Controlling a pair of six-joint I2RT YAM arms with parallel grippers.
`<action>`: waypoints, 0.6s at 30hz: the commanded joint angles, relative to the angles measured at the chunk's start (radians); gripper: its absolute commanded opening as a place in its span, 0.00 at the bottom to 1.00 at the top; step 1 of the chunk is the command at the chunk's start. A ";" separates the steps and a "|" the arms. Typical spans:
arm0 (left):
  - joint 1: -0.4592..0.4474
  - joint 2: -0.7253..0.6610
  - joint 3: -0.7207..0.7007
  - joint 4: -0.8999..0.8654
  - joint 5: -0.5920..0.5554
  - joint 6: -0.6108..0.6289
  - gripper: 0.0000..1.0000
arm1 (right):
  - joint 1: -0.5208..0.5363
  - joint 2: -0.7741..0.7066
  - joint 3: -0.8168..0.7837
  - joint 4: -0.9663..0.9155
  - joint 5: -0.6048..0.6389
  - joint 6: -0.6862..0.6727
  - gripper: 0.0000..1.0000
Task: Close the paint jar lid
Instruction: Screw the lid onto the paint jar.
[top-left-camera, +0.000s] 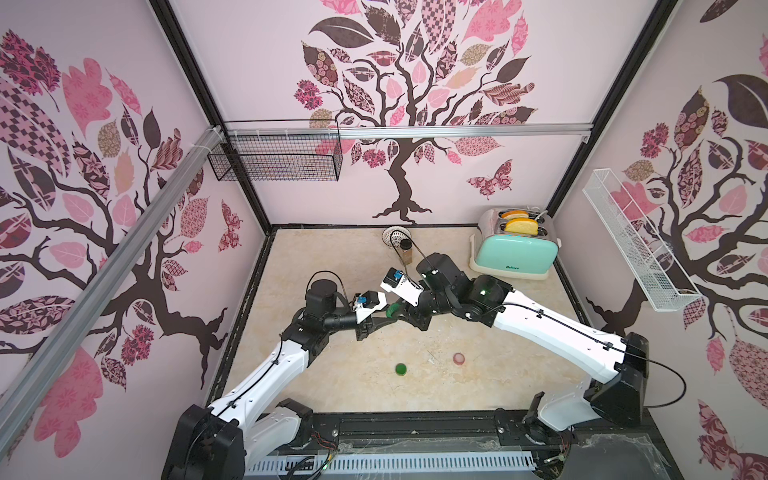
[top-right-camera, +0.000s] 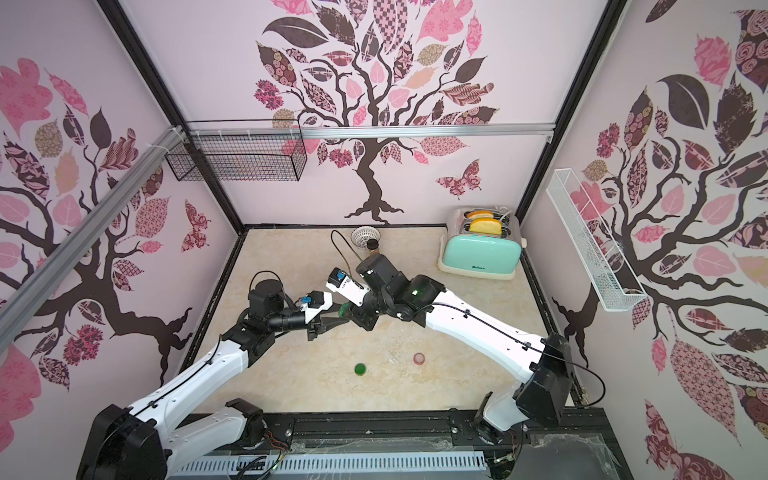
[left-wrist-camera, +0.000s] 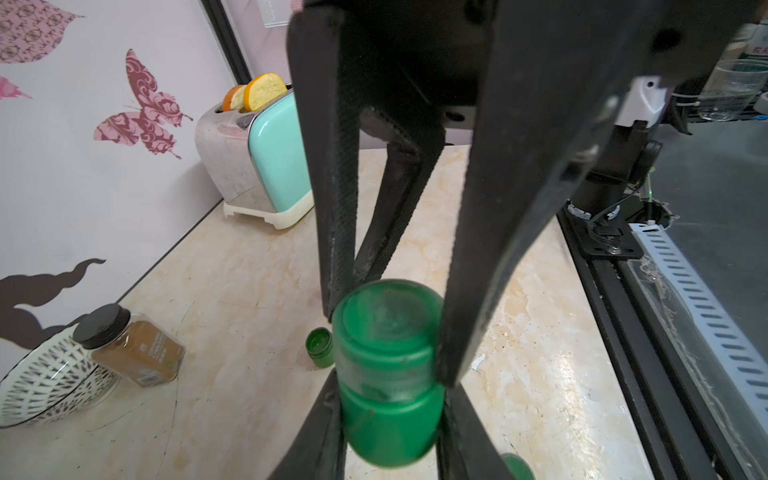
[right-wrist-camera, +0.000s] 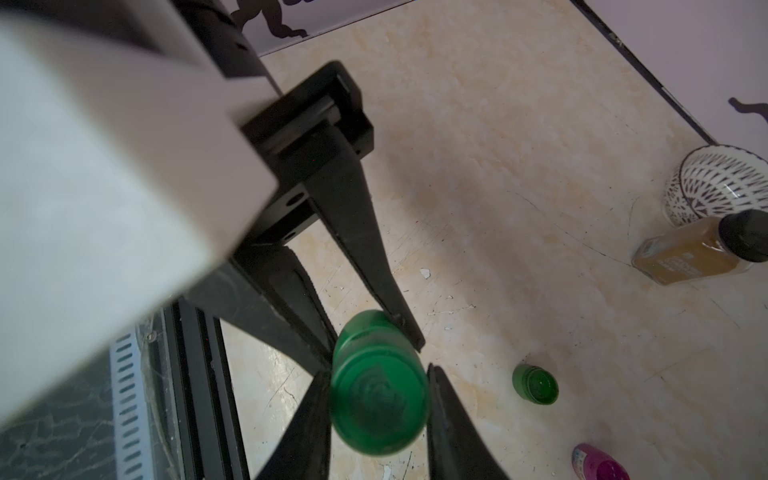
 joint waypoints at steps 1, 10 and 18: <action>-0.014 -0.042 -0.002 0.075 -0.009 0.010 0.27 | 0.023 0.059 0.038 0.067 0.103 0.455 0.00; -0.015 -0.056 -0.014 0.111 -0.036 0.008 0.27 | 0.074 0.108 0.065 0.119 0.021 0.909 0.00; -0.016 -0.061 -0.015 0.113 -0.035 0.009 0.27 | 0.073 0.084 0.125 -0.011 0.153 0.716 0.29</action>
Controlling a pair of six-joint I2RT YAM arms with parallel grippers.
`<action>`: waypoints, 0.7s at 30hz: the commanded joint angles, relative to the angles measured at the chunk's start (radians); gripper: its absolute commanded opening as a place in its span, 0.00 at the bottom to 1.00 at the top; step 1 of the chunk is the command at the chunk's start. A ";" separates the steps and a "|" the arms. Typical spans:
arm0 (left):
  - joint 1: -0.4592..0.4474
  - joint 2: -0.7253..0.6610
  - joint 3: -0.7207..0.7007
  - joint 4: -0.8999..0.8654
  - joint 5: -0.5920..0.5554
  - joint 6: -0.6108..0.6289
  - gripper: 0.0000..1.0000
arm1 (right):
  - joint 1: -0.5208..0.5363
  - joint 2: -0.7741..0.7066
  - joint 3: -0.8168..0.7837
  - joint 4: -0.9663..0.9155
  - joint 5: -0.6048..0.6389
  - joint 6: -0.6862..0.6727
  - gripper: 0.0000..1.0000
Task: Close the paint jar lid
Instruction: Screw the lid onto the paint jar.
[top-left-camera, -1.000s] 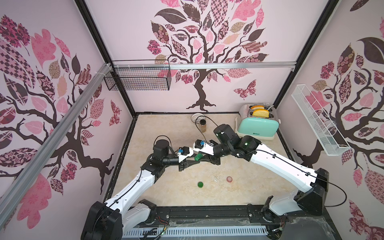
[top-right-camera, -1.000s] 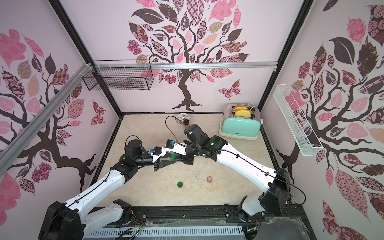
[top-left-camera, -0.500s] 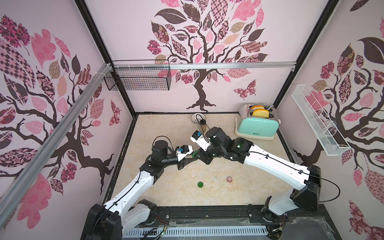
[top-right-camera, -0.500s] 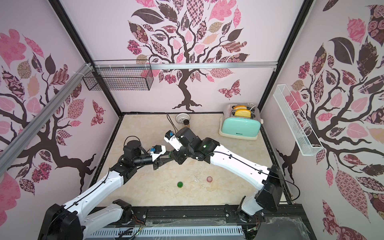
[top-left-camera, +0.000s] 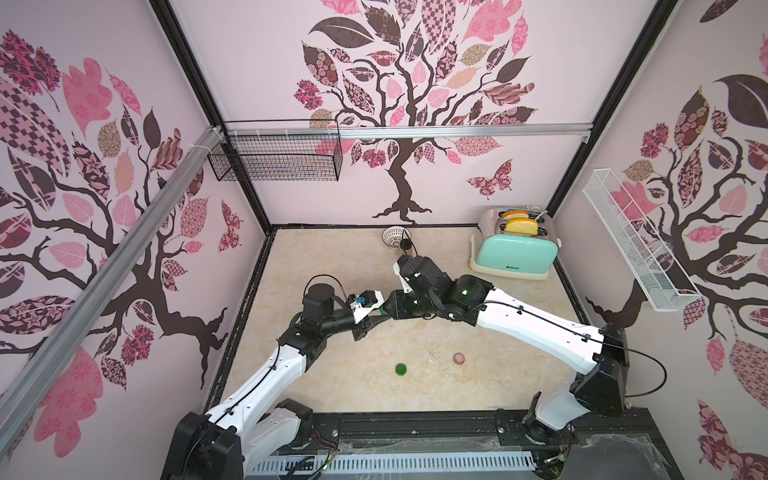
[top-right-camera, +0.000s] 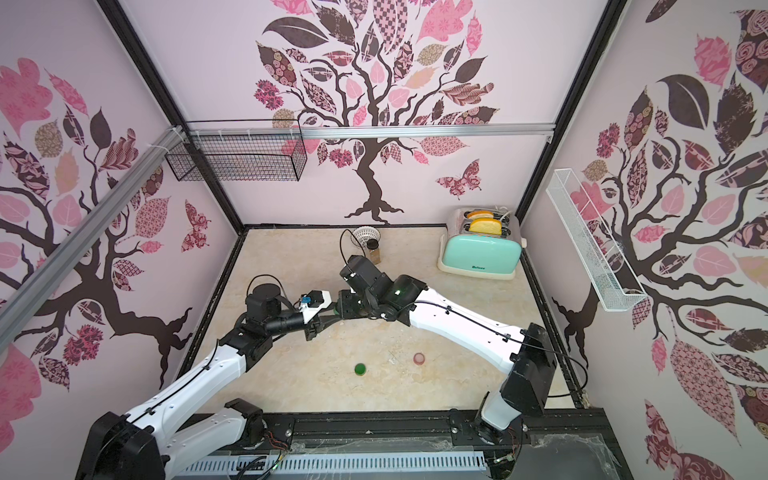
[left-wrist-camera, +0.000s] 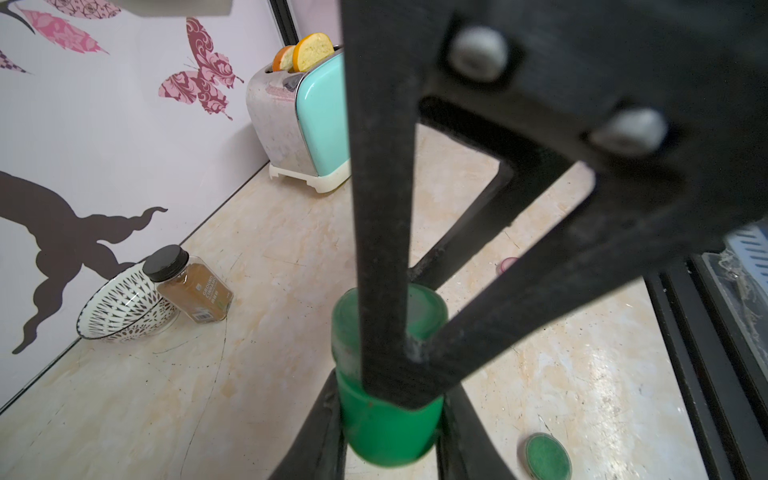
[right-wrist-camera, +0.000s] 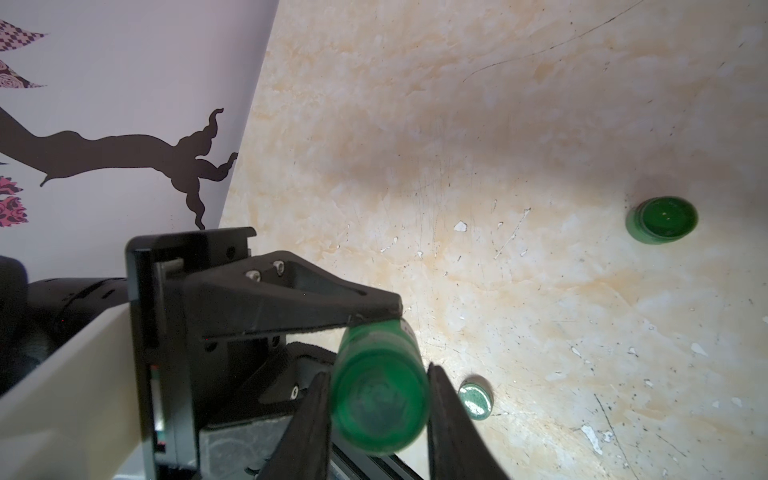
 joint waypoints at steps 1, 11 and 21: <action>-0.024 -0.028 0.019 0.113 0.082 0.012 0.27 | 0.024 -0.013 0.054 0.004 0.026 -0.098 0.34; -0.025 -0.019 0.025 0.110 0.114 0.009 0.27 | -0.148 -0.273 -0.116 0.195 -0.150 -0.435 0.69; -0.026 0.001 0.037 0.093 0.192 0.005 0.27 | -0.167 -0.253 -0.105 0.053 -0.420 -1.043 0.79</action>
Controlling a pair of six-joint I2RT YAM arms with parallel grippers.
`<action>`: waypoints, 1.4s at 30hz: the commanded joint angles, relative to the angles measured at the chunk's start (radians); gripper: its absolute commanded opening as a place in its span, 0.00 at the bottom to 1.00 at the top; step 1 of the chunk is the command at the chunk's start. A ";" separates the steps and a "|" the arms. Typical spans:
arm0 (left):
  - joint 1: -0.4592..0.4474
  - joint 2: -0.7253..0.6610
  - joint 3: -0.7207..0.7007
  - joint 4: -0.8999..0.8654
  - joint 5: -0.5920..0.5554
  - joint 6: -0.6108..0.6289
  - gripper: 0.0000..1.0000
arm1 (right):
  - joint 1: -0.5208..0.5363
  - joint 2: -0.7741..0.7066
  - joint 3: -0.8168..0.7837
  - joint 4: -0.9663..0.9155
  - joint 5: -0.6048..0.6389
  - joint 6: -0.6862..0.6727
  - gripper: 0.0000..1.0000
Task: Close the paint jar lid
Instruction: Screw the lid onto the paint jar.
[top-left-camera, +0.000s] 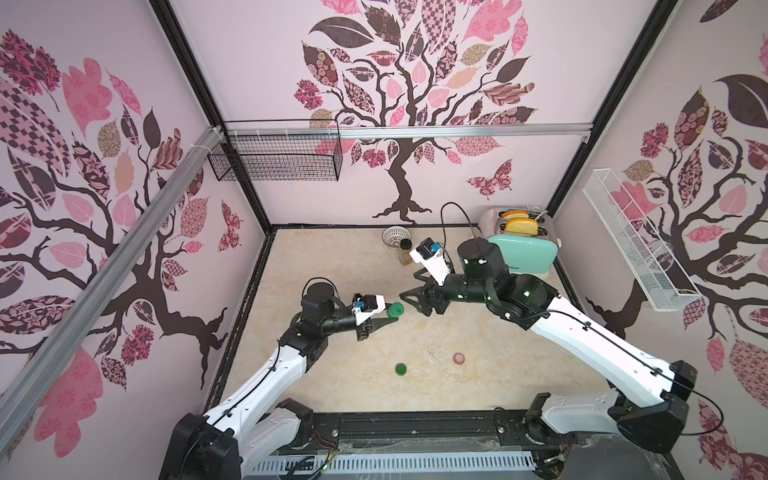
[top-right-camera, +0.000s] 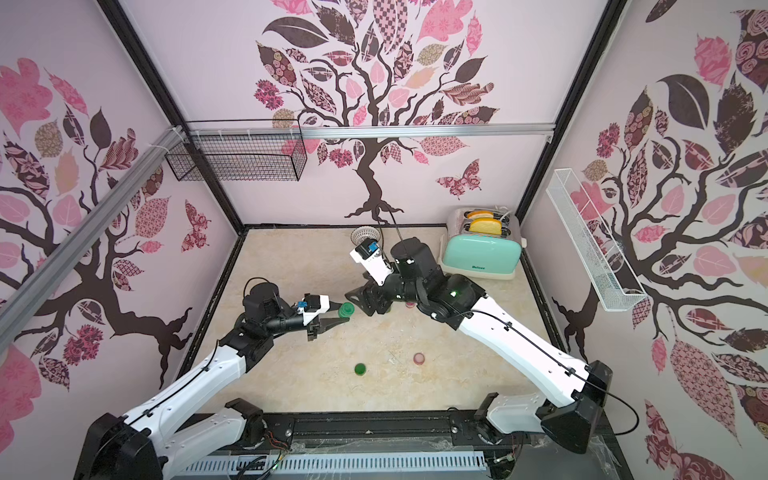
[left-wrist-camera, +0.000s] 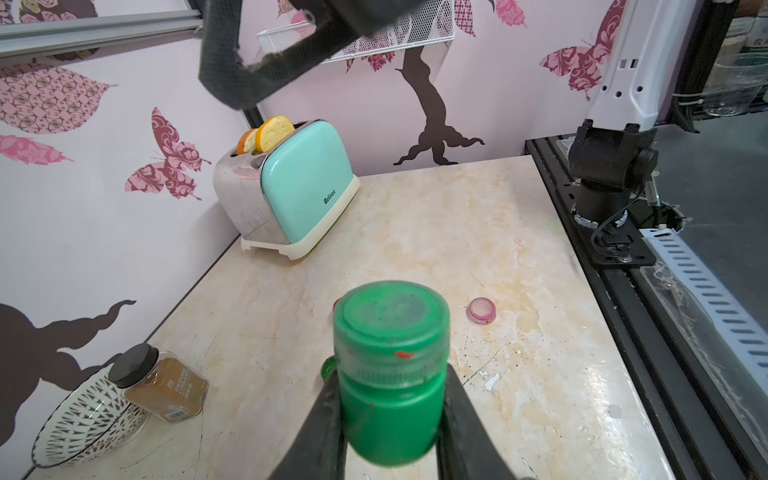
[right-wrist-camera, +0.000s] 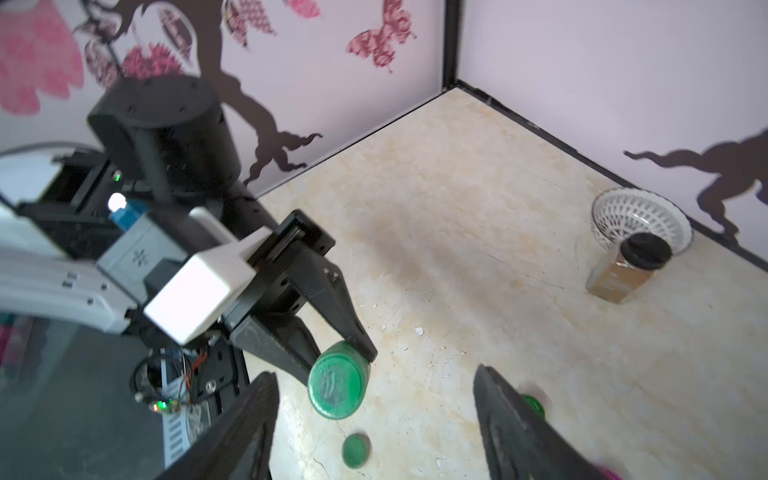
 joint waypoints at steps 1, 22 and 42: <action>-0.002 0.005 0.027 0.000 0.044 0.003 0.27 | 0.004 0.024 0.015 -0.084 -0.143 -0.275 0.79; -0.003 0.020 0.034 0.000 0.043 0.010 0.27 | 0.075 0.117 0.014 -0.084 -0.035 -0.469 0.51; -0.002 0.018 0.036 -0.036 0.040 0.012 0.27 | 0.075 0.103 0.015 -0.086 -0.013 -0.453 0.39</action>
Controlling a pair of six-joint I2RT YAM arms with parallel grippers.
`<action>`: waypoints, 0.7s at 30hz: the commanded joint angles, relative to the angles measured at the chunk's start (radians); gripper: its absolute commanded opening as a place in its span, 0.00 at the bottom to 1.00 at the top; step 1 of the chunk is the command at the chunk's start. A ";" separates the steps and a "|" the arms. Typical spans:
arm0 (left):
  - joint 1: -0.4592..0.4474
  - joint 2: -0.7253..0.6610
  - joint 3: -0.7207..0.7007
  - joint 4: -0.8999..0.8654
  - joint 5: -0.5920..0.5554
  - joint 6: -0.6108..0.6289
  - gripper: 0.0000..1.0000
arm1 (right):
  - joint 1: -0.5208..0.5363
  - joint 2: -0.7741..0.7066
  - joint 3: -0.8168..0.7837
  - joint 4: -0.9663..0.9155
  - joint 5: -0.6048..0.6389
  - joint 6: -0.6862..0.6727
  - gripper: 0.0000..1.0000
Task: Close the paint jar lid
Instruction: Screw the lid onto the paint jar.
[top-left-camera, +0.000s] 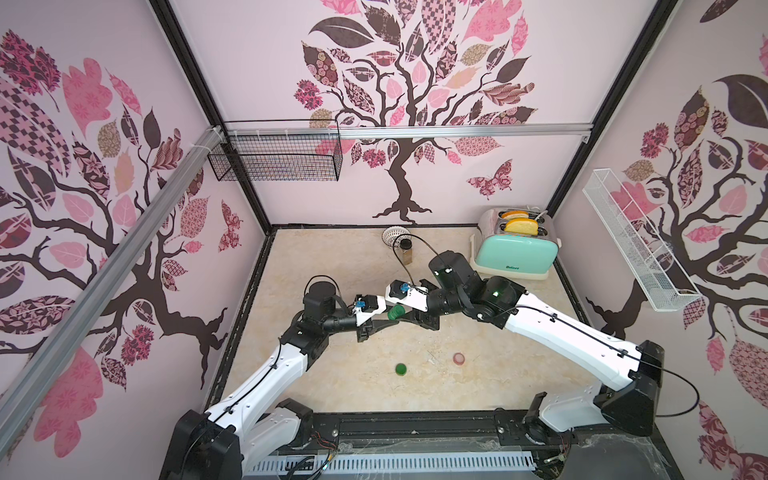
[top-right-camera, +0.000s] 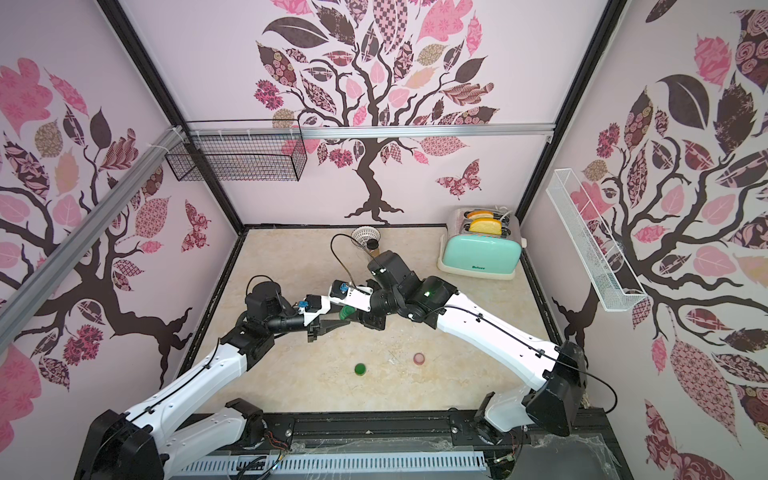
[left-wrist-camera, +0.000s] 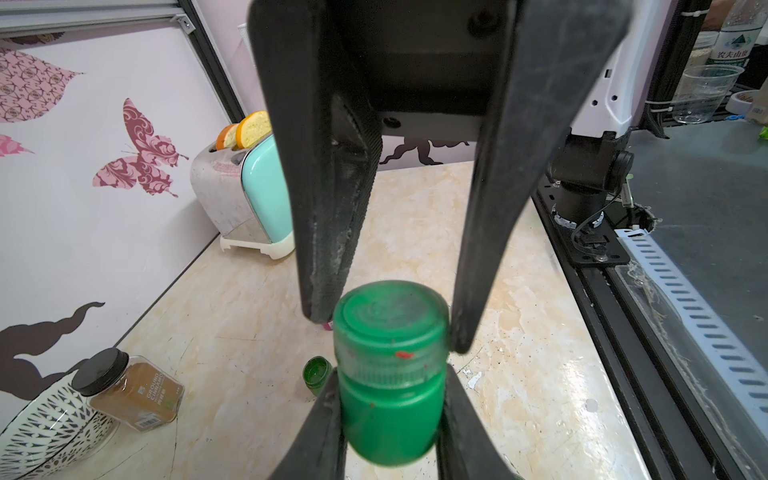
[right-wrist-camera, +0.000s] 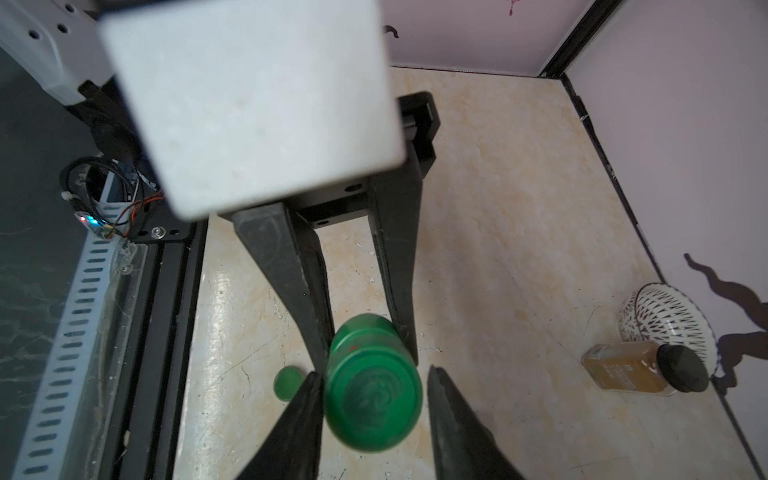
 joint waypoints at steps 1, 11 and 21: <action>-0.001 0.001 0.024 -0.004 0.011 0.009 0.27 | 0.005 0.002 0.034 -0.015 0.003 0.006 0.37; -0.001 -0.004 0.023 -0.004 -0.002 0.012 0.27 | 0.024 0.031 0.046 0.055 0.103 0.315 0.14; -0.001 -0.006 0.021 -0.002 -0.017 0.013 0.27 | 0.106 0.141 0.106 0.047 0.303 1.076 0.14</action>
